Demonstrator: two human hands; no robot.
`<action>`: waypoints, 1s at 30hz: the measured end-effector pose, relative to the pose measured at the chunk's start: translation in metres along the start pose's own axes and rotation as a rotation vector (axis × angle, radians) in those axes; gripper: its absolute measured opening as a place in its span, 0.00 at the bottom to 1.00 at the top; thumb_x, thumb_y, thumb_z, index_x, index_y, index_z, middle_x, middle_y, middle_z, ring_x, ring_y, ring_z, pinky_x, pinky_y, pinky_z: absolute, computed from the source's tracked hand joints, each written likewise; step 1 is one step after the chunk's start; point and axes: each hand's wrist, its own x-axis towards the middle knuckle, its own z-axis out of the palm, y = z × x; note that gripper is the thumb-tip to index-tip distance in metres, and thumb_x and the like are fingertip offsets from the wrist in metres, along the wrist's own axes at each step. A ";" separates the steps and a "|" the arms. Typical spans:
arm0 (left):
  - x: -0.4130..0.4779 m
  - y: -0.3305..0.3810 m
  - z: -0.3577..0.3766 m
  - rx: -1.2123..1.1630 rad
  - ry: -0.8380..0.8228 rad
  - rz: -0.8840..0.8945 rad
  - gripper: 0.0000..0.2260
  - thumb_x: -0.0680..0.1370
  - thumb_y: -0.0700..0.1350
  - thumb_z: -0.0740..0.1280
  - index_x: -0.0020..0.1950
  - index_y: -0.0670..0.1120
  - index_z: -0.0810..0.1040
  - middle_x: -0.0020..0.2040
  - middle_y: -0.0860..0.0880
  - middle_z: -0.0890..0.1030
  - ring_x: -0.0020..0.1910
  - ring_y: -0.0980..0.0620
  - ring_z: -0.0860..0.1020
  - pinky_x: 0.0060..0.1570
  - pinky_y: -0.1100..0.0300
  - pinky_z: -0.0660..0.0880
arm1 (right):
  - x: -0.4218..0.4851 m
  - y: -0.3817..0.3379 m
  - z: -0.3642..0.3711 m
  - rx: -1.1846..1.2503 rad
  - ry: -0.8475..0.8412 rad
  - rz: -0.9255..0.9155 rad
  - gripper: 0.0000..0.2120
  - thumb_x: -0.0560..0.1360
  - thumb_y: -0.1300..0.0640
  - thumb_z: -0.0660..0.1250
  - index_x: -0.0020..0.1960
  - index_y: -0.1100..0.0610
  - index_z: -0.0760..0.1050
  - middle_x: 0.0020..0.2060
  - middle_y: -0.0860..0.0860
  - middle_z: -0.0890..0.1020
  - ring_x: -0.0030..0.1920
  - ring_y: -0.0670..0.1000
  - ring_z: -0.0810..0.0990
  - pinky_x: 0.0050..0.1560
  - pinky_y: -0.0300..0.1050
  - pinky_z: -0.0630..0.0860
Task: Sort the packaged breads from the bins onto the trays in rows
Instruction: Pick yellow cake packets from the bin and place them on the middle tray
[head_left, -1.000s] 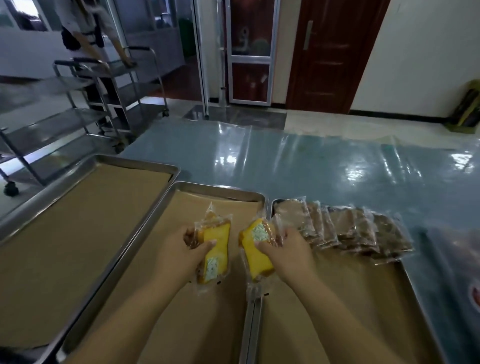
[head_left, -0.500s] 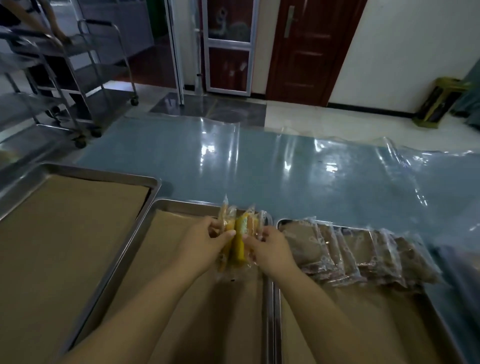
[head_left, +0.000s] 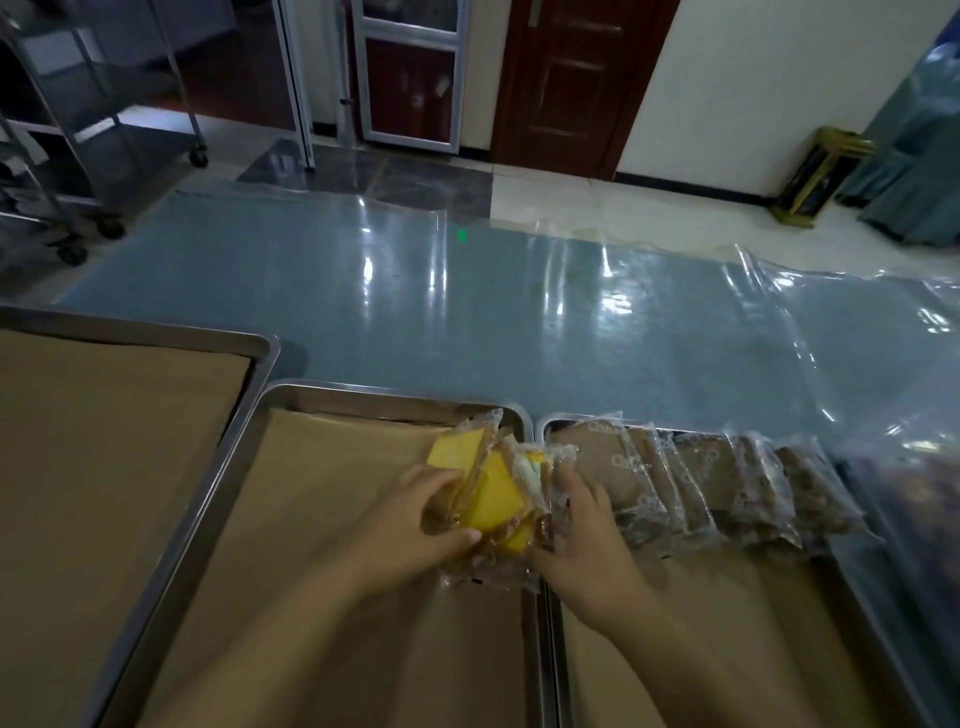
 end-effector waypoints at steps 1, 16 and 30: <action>0.000 -0.001 0.000 0.042 0.000 0.006 0.35 0.67 0.64 0.69 0.71 0.58 0.63 0.67 0.59 0.64 0.63 0.57 0.67 0.63 0.55 0.70 | -0.001 0.002 0.000 -0.035 -0.006 -0.028 0.36 0.65 0.47 0.74 0.58 0.23 0.55 0.60 0.34 0.59 0.60 0.37 0.65 0.60 0.28 0.64; 0.043 0.011 0.009 0.415 0.218 -0.040 0.28 0.72 0.62 0.65 0.68 0.51 0.63 0.66 0.50 0.65 0.64 0.49 0.65 0.58 0.52 0.71 | 0.059 -0.004 -0.003 -0.285 0.059 -0.052 0.29 0.72 0.64 0.69 0.70 0.50 0.67 0.71 0.46 0.66 0.70 0.48 0.65 0.70 0.46 0.63; -0.029 0.032 0.005 0.309 0.181 0.116 0.22 0.71 0.59 0.69 0.62 0.53 0.73 0.59 0.52 0.73 0.53 0.53 0.73 0.51 0.55 0.74 | -0.037 -0.035 -0.069 -0.508 0.061 0.003 0.15 0.75 0.51 0.66 0.61 0.51 0.73 0.54 0.47 0.80 0.50 0.48 0.78 0.51 0.45 0.76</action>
